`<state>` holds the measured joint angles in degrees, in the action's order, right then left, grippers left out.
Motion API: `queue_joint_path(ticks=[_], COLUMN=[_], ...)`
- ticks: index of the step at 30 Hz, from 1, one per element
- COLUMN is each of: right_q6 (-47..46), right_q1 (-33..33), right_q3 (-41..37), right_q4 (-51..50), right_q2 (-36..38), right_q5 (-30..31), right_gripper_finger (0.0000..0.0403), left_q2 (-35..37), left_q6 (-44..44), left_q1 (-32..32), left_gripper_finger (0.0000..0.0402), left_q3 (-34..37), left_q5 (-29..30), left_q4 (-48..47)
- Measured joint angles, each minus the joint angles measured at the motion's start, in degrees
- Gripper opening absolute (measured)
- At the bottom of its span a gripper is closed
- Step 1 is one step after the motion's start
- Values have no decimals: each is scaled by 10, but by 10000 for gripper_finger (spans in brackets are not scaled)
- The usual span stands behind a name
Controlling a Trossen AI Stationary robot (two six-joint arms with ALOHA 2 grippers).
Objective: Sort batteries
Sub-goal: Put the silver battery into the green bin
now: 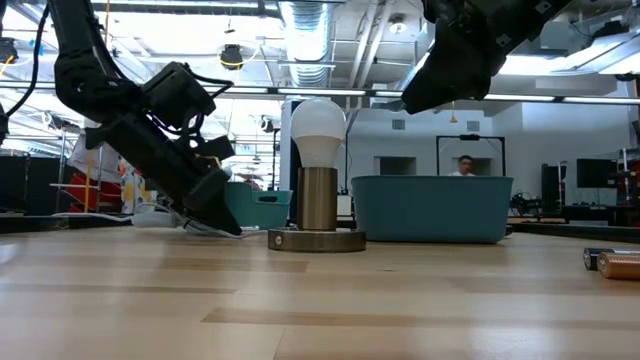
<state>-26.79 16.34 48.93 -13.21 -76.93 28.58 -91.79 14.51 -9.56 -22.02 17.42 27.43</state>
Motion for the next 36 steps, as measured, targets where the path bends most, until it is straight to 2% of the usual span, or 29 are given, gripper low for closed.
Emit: queue_joint_path(ticks=[10,21,24,29,36], right_q6=[0,2,2,3,3], right_q1=[0,0,0,0,0], right_q3=[0,0,0,0,0], right_q4=[0,0,0,0,0], right_q2=[0,0,0,0,0], right_q5=[0,0,0,0,0], right_gripper_finger=[161,161,161,161,161], left_q2=[40,143,179,230,243], left_q6=[-12,-66,-85,-98,-94], left_q1=[6,21,19,-11,-60], left_gripper_finger=[47,47,47,47,47], left_q3=[2,2,1,1,1], left_q5=[-20,-8,15,37,37], left_q4=[-12,-11,-12,-11,-26])
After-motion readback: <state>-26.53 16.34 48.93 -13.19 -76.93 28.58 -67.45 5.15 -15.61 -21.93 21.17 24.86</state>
